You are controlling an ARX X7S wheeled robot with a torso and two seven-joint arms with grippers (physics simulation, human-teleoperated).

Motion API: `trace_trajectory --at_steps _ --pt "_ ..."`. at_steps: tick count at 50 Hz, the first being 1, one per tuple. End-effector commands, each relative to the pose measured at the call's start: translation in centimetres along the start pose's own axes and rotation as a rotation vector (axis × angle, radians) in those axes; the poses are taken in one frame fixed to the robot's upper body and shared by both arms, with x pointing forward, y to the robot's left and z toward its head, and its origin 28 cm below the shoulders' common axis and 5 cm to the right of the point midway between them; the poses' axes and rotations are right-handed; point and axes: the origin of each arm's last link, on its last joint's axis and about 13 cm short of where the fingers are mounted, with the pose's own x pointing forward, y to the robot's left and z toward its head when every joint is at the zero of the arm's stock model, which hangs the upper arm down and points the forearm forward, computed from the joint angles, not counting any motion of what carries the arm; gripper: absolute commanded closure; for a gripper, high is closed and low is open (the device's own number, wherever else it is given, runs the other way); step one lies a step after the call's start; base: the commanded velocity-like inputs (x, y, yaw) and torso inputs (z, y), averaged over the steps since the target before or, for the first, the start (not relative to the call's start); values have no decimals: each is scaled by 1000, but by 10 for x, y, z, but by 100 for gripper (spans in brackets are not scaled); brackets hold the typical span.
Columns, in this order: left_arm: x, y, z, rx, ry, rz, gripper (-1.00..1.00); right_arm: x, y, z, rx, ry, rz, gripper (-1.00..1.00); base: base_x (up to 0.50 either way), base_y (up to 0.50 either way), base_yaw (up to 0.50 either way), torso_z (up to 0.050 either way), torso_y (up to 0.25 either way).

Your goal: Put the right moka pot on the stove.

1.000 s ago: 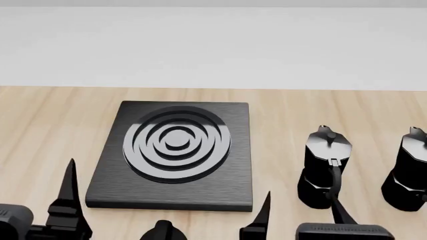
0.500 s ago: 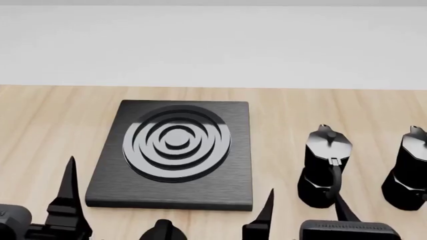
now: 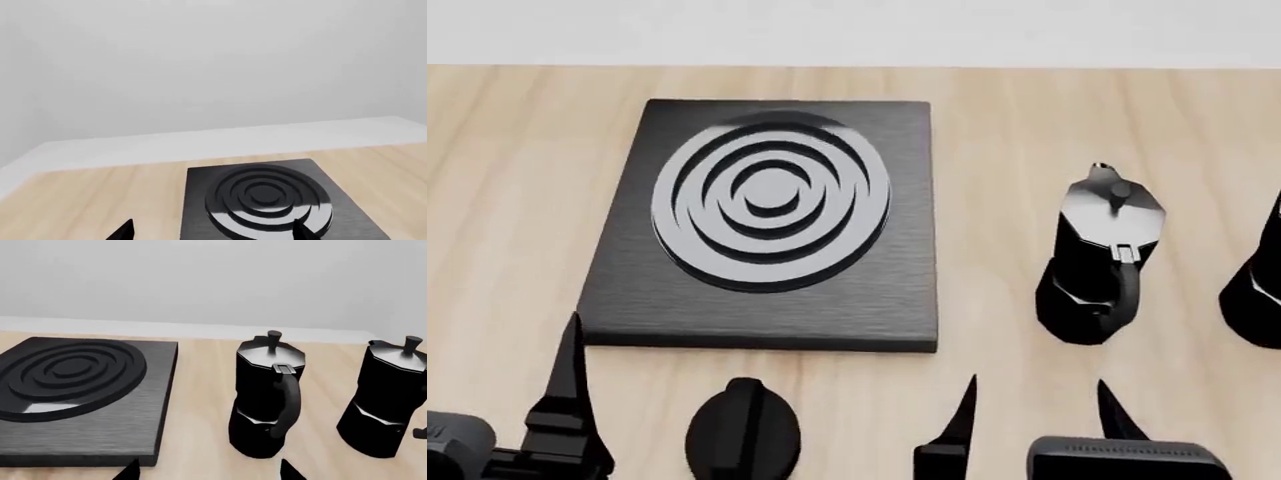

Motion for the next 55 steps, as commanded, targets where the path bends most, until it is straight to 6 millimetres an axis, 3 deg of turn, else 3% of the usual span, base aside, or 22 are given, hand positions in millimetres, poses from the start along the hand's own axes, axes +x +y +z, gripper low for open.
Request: trace_trajectory --at_steps 1,24,33,55 --pt "0 0 0 2 -5 -2 -100 1 0 -1 -2 2 0 -100 0 0 0 0 -188" --pt "0 -1 -1 9 -8 -4 -100 0 1 -1 -9 2 3 -100 0 0 0 0 -186" --pt "-1 0 0 6 -5 1 -100 -3 -1 3 -16 -10 4 -100 0 0 0 0 -26" --pt "-1 0 0 0 0 11 -100 -14 -47 29 -65 -48 -83 -100 0 0 0 0 0"
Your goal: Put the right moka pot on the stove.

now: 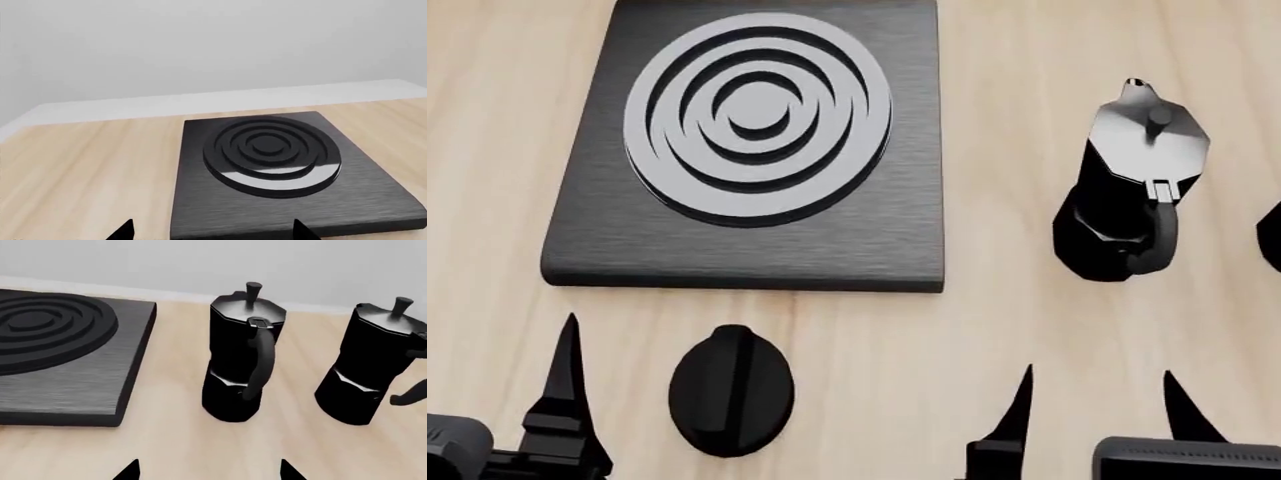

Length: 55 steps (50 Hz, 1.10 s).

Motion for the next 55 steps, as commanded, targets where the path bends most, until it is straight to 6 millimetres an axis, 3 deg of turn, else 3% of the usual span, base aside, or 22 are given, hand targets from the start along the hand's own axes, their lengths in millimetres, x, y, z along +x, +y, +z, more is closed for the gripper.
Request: trace_trajectory --at_steps 1,14,28,31,43,55 --pt "-1 0 0 0 2 3 -100 -3 -23 9 -42 -12 -54 -100 0 0 0 0 0" --pt "0 0 -1 6 9 1 -100 0 -48 12 -75 6 -142 -100 0 0 0 0 0" --pt "-1 0 0 4 14 3 -100 0 -77 32 -39 -11 -160 -100 0 0 0 0 0" --pt "-1 0 -1 4 14 3 -100 -1 -81 17 -26 -14 -173 -100 0 0 0 0 0" --pt "0 1 -1 4 14 8 -100 11 -93 13 -103 -17 -196 -100 0 0 0 0 0" --pt "-1 1 -1 6 14 4 -100 23 -109 13 -64 12 -224 -100 0 0 0 0 0"
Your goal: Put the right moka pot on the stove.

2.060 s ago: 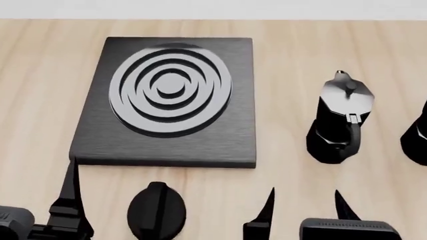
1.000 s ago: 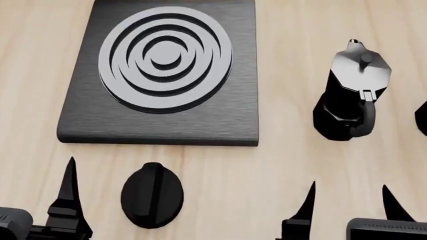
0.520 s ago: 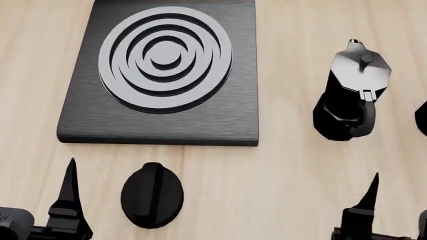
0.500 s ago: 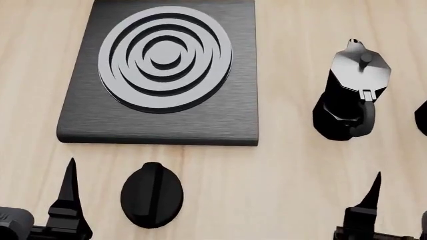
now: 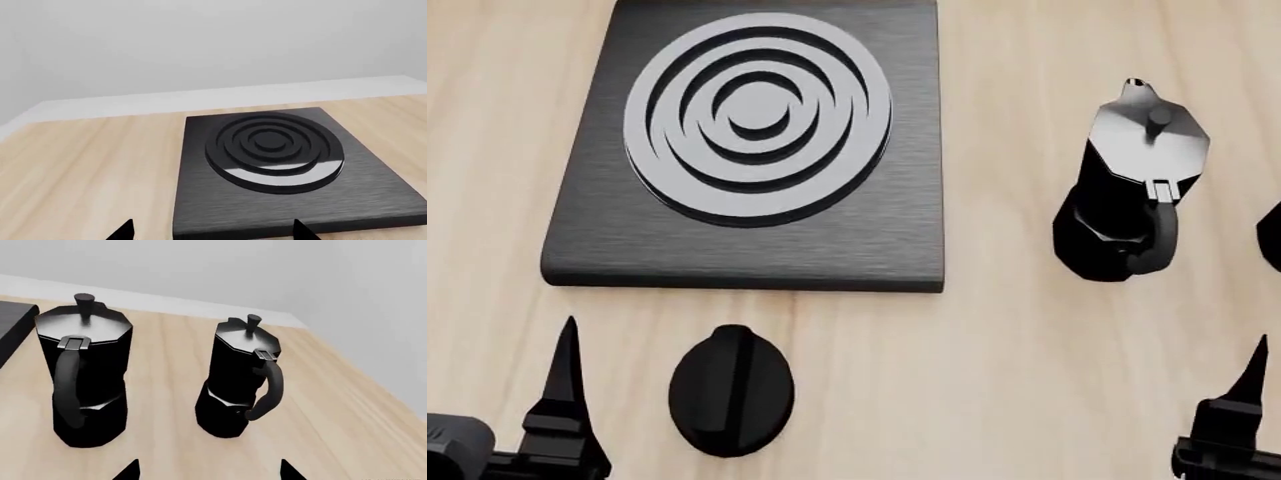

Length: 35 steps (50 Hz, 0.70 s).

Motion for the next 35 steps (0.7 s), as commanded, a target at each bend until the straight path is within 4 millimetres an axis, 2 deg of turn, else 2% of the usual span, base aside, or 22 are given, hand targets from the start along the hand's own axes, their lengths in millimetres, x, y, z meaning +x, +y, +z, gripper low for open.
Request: trace_trajectory --at_steps 1,35 --pt "-1 0 0 0 0 -2 -100 11 -12 -2 3 13 -24 -100 0 0 0 0 0" --pt "1 0 -1 4 13 6 -100 49 -39 3 122 -11 72 -100 0 0 0 0 0"
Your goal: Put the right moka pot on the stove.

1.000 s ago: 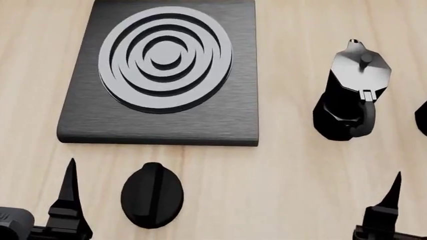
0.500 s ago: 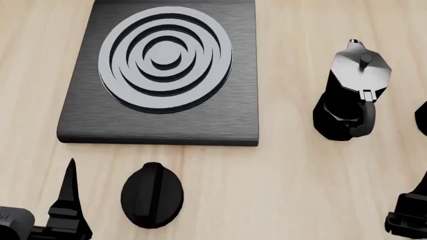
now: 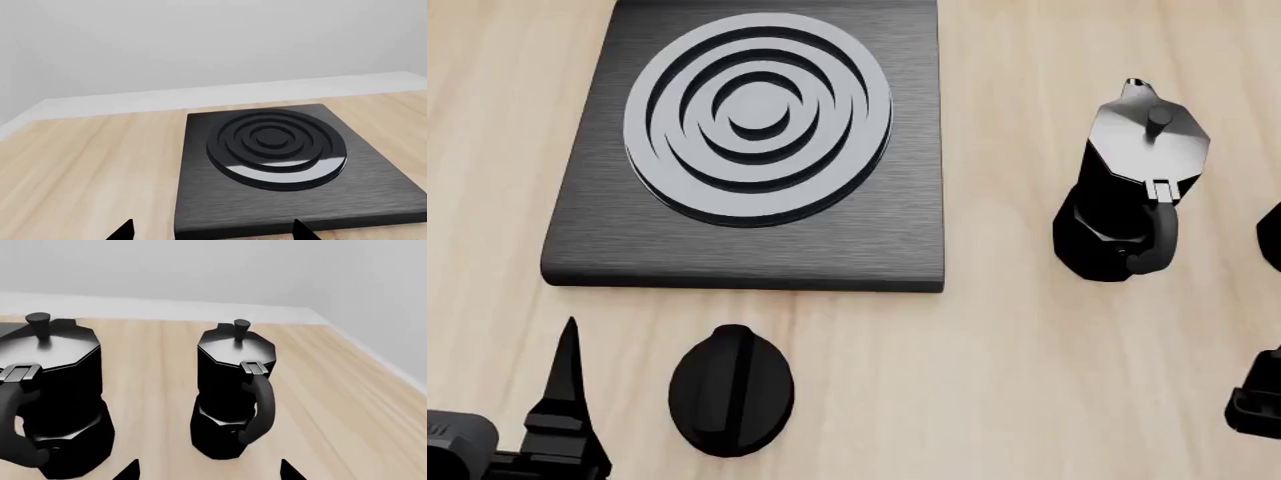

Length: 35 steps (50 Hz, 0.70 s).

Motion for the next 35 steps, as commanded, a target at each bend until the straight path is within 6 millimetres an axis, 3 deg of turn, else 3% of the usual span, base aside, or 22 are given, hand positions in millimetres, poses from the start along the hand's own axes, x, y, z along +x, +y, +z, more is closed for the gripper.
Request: trace_trajectory --at_steps 1,5,7,9,11,13,20,22,25,27,29,35 --pt "0 0 1 0 2 2 -100 12 -9 5 35 -10 11 -100 0 0 0 0 0" --pt "0 0 -1 -1 3 3 -100 14 -12 3 39 -7 4 -100 0 0 0 0 0" --pt "0 0 0 0 3 2 -100 16 -14 18 43 -5 7 -100 0 0 0 0 0" --pt "0 0 1 0 3 4 -100 15 -15 5 40 -2 1 -100 0 0 0 0 0" --pt "0 0 0 0 3 3 -100 17 -18 12 48 0 0 -100 0 0 0 0 0" --pt "0 0 0 0 4 3 -100 16 -19 0 47 7 1 -100 0 0 0 0 0" --pt "-1 0 1 1 0 -1 -100 17 -23 -1 52 18 10 -100 0 0 0 0 0" --pt "-1 0 -1 1 2 -4 -100 20 -24 12 49 20 14 -100 0 0 0 0 0" --pt "-1 0 0 1 5 -6 -100 22 -26 7 56 26 22 -100 0 0 0 0 0" --pt "-1 0 0 1 4 -6 -100 25 -27 15 58 32 29 -100 0 0 0 0 0" --pt "0 0 -1 1 5 -5 -100 24 -27 -1 53 37 33 -100 0 0 0 0 0" --pt "-1 0 0 -2 7 -2 -100 29 -30 -6 48 55 34 -100 0 0 0 0 0"
